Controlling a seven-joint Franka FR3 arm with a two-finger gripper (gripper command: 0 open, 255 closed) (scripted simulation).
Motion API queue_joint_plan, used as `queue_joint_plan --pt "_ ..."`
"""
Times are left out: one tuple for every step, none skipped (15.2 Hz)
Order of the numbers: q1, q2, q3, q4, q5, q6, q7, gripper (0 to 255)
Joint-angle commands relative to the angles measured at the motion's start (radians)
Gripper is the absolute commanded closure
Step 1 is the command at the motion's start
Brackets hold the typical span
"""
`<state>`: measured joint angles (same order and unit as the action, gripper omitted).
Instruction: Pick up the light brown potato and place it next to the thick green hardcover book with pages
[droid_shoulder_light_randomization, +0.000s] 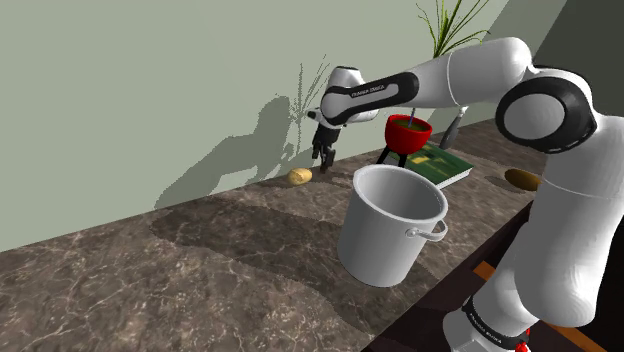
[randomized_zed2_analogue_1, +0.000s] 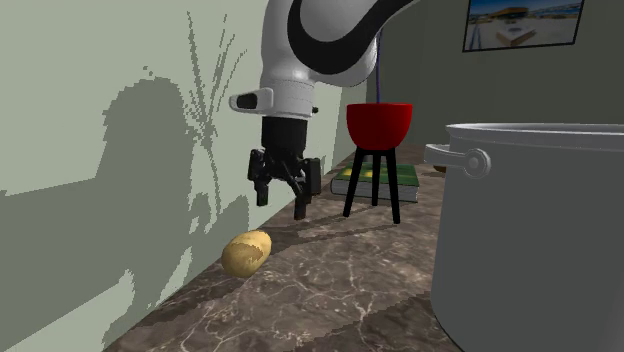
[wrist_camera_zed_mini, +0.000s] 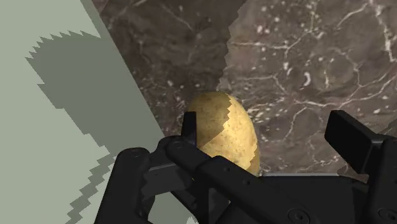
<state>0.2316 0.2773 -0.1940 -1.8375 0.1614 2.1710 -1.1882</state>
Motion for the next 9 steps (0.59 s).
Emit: queue_joint_plan --pt "0.0 0.06 0.018 0.053 0.007 0.017 -0.063 0" --pt "0.0 0.092 0.028 0.084 0.009 0.022 -0.09 0" --pt "0.0 0.123 0.038 0.116 0.01 0.027 -0.116 0" --pt "0.0 0.124 0.039 0.117 0.01 0.027 -0.117 0" --pt "0.0 0.131 0.041 0.114 0.012 0.038 -0.118 0" --pt "0.0 0.139 0.042 0.111 0.014 0.048 -0.119 0" --pt "-0.001 0.146 0.043 0.108 0.016 0.058 -0.12 0" --pt "-0.001 0.154 0.044 0.105 0.018 0.068 -0.121 0" --pt "-0.001 0.161 0.045 0.103 0.02 0.078 -0.122 0"
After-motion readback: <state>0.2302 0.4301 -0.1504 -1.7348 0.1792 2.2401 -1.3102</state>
